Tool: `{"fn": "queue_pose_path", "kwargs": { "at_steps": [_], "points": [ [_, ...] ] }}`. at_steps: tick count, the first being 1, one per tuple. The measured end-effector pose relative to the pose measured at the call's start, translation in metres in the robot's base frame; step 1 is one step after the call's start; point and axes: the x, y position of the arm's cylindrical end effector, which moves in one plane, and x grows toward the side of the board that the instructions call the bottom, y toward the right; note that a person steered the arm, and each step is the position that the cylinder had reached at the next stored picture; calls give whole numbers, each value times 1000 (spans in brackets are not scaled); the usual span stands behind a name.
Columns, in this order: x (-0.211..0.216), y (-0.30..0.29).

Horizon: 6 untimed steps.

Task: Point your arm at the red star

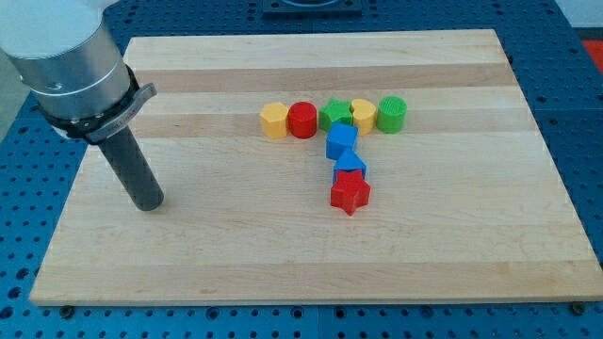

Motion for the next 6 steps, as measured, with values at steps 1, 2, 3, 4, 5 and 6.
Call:
{"fn": "queue_pose_path", "kwargs": {
  "at_steps": [1, 2, 3, 4, 5, 6],
  "points": [
    [0, 0],
    [-7, 46],
    [-12, 105],
    [-12, 148],
    [-15, 172],
    [-15, 190]
  ]
}}
